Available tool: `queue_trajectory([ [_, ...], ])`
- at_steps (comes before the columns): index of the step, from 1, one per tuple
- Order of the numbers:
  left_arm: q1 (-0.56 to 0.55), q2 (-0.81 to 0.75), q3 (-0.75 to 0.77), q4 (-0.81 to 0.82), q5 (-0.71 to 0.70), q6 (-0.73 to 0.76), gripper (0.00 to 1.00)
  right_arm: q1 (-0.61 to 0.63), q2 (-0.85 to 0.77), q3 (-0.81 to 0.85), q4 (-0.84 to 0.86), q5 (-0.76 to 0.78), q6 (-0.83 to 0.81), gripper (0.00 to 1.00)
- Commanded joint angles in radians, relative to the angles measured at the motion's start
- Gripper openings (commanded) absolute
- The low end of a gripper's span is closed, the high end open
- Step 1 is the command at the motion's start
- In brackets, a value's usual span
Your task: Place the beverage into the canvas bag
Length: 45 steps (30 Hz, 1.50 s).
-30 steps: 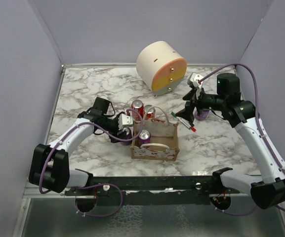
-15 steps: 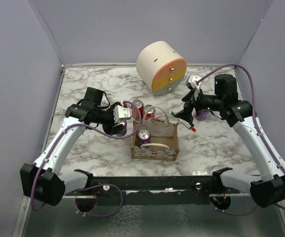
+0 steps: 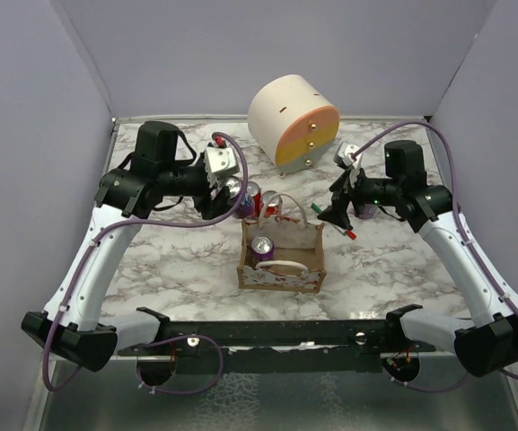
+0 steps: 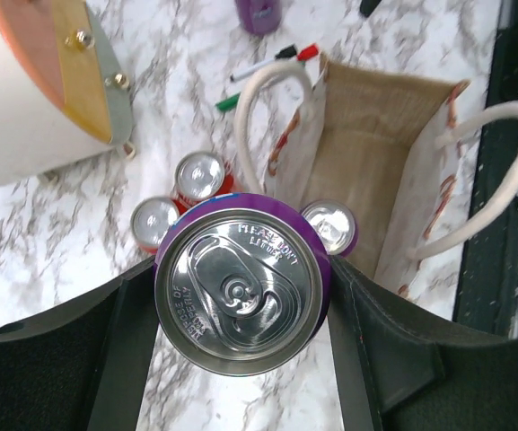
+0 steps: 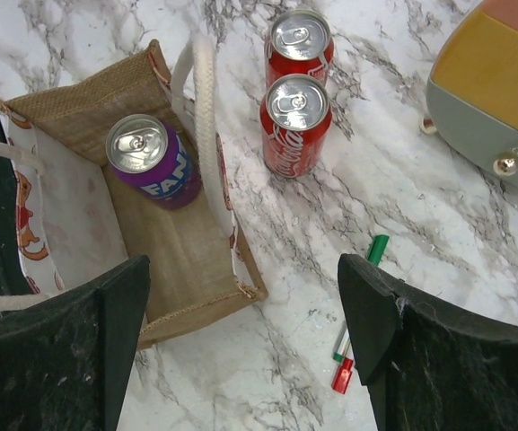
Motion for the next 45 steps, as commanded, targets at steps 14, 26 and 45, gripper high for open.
queue_trajectory([
  [14,-0.263,0.192,0.098,0.123,0.101,-0.091,0.00,-0.170,-0.060,-0.055,0.094,-0.045,0.103,0.86],
  [26,-0.396,0.301,0.042,0.209,0.085,-0.041,0.00,-0.222,-0.081,-0.060,0.103,-0.094,0.123,0.87],
  [45,-0.457,0.374,-0.104,0.340,-0.049,0.091,0.00,-0.234,-0.103,-0.094,0.120,-0.123,0.130,0.89],
])
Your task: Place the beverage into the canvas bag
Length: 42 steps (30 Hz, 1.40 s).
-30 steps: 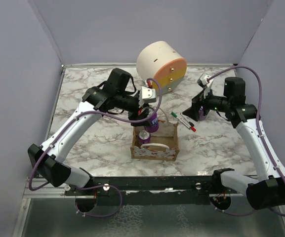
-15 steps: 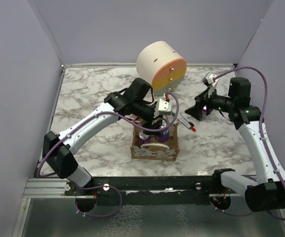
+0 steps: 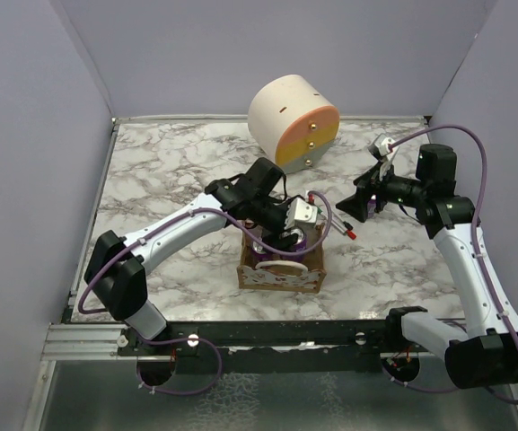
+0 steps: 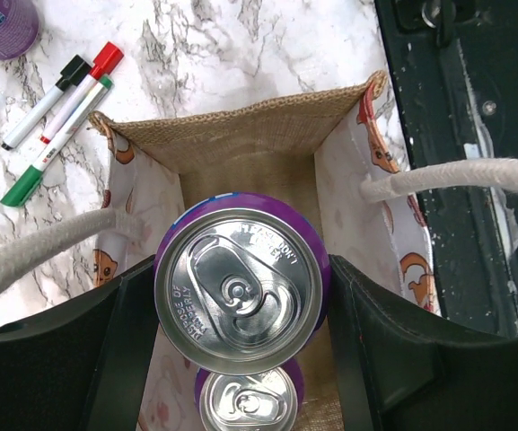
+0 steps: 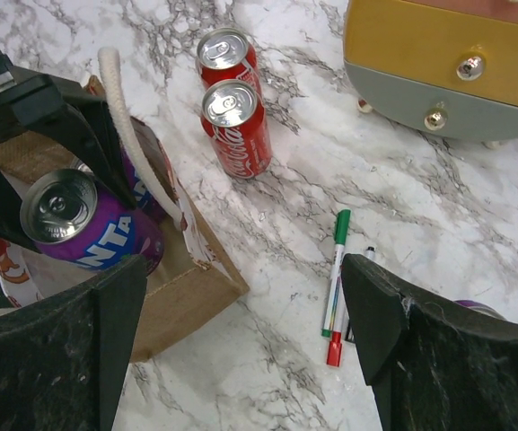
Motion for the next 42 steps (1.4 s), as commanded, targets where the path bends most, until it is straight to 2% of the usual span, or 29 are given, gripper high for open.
queue_trajectory([
  [1,-0.019,-0.001,-0.011,0.102,-0.035,0.044,0.00,-0.007,-0.018,-0.010,0.040,-0.032,0.009,0.89],
  [24,-0.028,-0.003,-0.199,0.295,-0.170,0.069,0.00,-0.009,-0.021,-0.029,0.050,-0.020,0.012,0.92],
  [32,-0.027,0.002,-0.222,0.303,-0.218,0.088,0.00,-0.009,-0.022,-0.033,0.052,-0.020,0.010,0.92],
  [42,-0.027,0.047,-0.216,0.246,-0.219,0.115,0.14,-0.009,-0.031,-0.059,0.072,0.001,-0.001,0.92],
])
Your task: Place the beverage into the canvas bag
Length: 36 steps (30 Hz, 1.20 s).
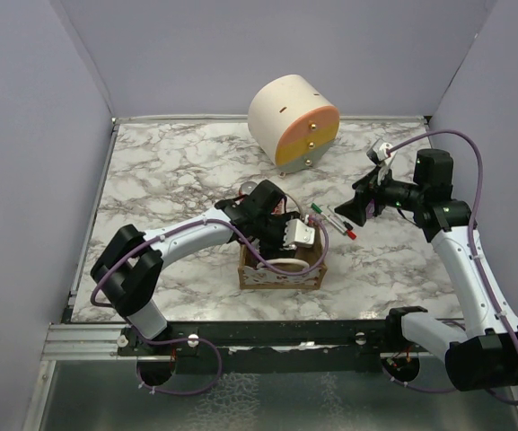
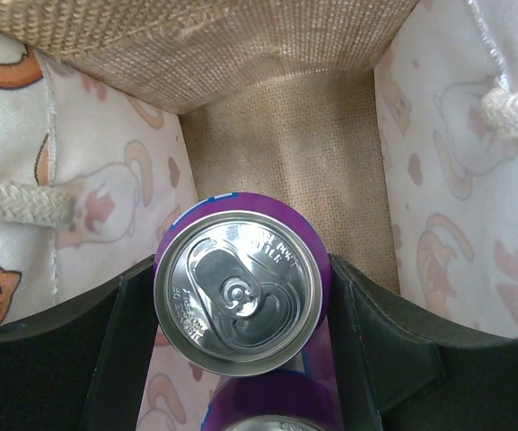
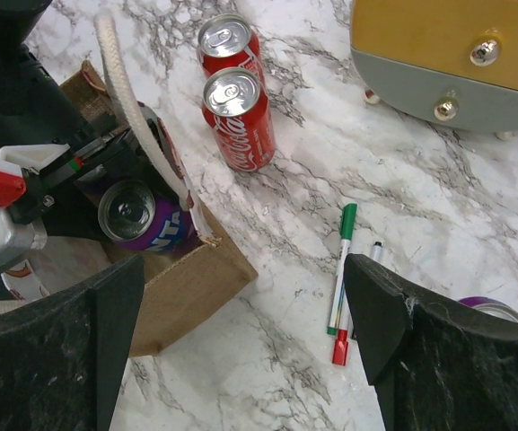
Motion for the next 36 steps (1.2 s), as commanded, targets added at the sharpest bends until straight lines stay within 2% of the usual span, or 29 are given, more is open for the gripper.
queue_trajectory([
  [1,-0.002,0.019,0.020,-0.004,-0.002,0.024,0.16,-0.008,-0.017,-0.004,0.038,0.008,-0.004,0.92],
  [12,-0.002,0.002,0.042,-0.021,-0.050,-0.001,0.39,-0.008,-0.009,-0.003,0.036,0.009,-0.003,0.93],
  [19,-0.002,-0.029,0.055,-0.039,-0.056,-0.020,0.65,-0.008,-0.005,-0.001,0.036,0.008,-0.004,0.93],
  [25,-0.002,-0.064,0.068,-0.061,-0.054,-0.024,0.79,-0.008,-0.012,-0.007,0.038,0.011,-0.006,0.93],
  [29,-0.002,-0.083,0.088,-0.096,-0.025,-0.016,0.93,-0.009,-0.010,-0.007,0.036,0.013,-0.007,0.93],
  [32,-0.002,-0.096,0.098,-0.121,-0.009,-0.002,0.97,-0.008,-0.008,-0.004,0.035,0.013,-0.007,0.93],
  [36,-0.002,-0.116,0.124,-0.189,0.015,0.036,0.97,-0.008,-0.006,-0.002,0.032,0.013,-0.009,0.93],
])
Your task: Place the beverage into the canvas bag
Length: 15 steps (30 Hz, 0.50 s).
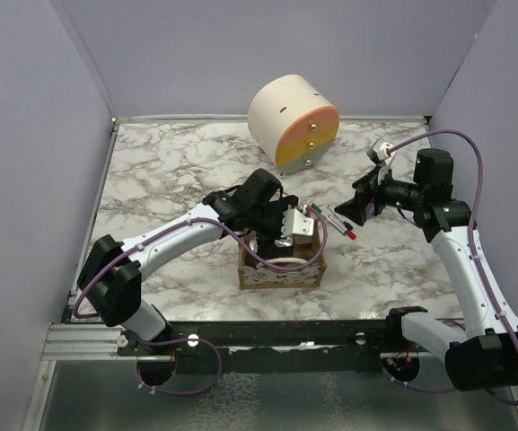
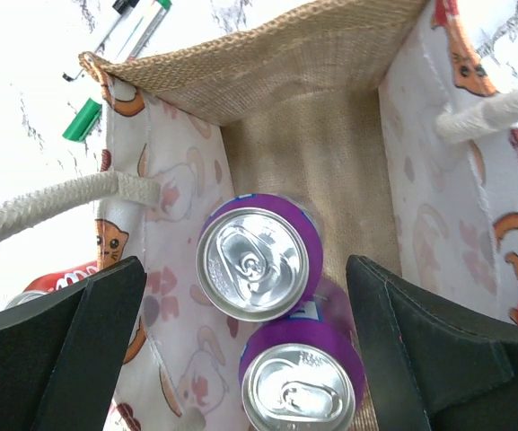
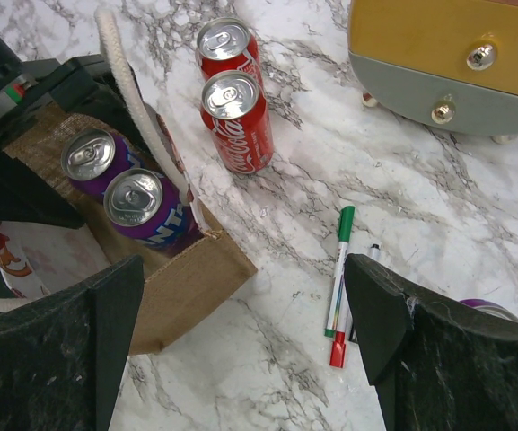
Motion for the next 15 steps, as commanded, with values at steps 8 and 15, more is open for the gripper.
queue_trajectory([
  [8,-0.002,-0.086,0.168,-0.299,0.104,0.128,0.96,-0.009,0.010,0.006,0.000,0.047,-0.051,0.93],
  [15,0.016,-0.148,0.256,-0.408,0.069,0.132,0.95,-0.009,0.061,0.028,-0.047,0.155,-0.110,0.92],
])
